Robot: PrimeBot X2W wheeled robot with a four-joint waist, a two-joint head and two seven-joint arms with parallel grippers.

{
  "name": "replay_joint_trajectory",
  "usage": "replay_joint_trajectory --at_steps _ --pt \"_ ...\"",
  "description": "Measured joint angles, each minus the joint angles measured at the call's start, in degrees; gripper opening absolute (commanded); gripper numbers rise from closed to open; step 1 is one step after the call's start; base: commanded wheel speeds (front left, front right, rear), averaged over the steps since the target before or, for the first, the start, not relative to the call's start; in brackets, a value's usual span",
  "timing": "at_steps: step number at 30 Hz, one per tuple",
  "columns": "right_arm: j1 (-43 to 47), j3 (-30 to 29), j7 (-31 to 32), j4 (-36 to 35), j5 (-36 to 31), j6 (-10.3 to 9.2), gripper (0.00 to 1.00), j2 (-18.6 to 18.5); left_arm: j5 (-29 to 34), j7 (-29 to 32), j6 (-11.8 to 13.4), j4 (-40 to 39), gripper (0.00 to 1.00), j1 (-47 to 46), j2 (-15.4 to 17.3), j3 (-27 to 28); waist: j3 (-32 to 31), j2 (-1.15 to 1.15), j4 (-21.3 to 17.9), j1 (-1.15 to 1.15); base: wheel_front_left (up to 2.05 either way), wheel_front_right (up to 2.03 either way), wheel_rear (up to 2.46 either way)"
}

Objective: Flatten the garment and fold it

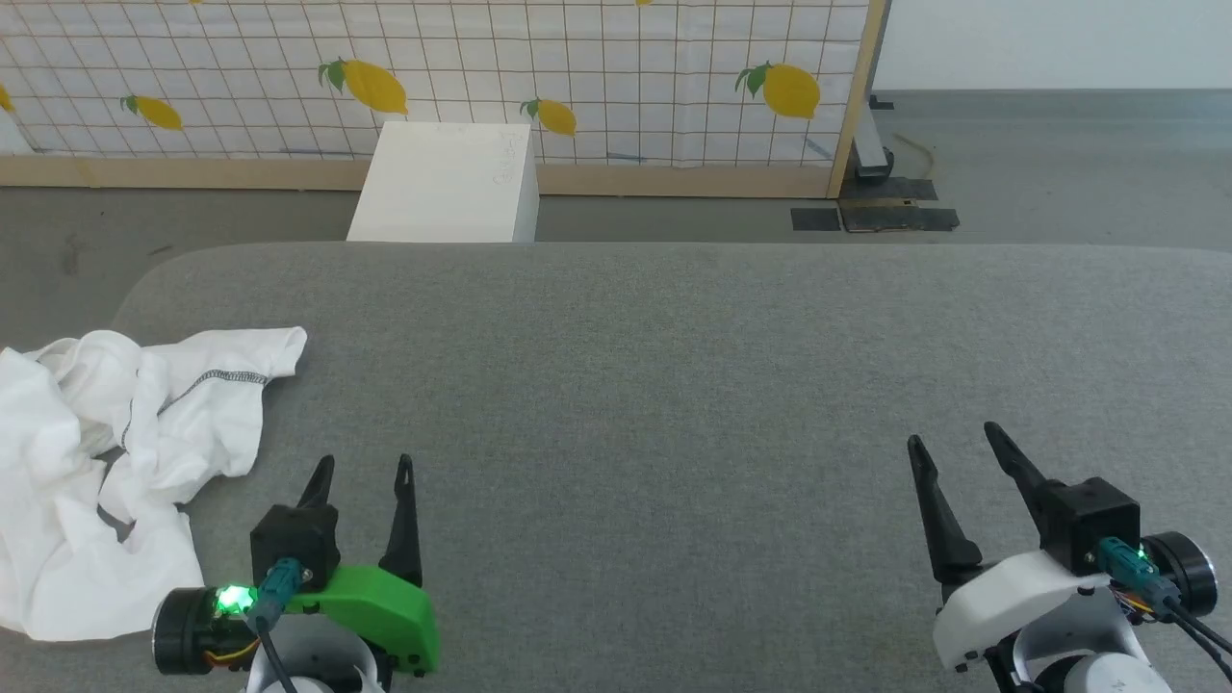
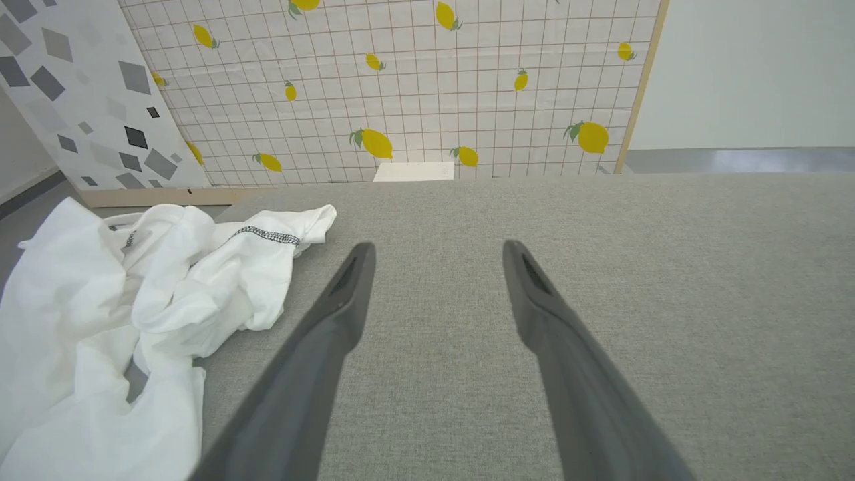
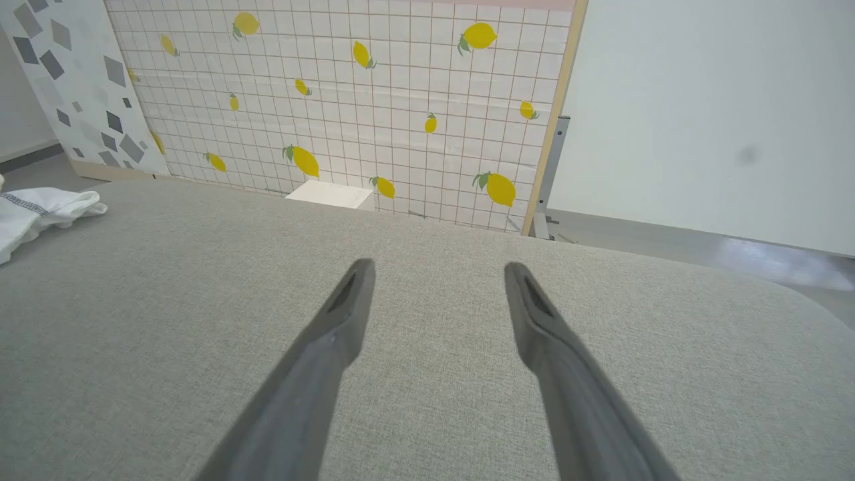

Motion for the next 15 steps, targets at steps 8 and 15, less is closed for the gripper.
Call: replay_joint_trajectory --at_steps 8,15 --pt "0.0 -0.15 -0.8 0.37 0.1 0.0 1.0 0.0 -0.33 -0.9 0.49 1.1 1.0 -0.05 0.0 -0.85 0.01 0.0 0.86 0.0 0.0 0.0 0.0" --pt "-0.01 -0.18 -1.53 0.68 0.48 0.0 1.0 0.0 -0.83 -1.81 1.03 2.05 1.0 -0.39 0.01 -1.59 0.07 0.0 2.72 0.0 0.0 0.0 0.0"
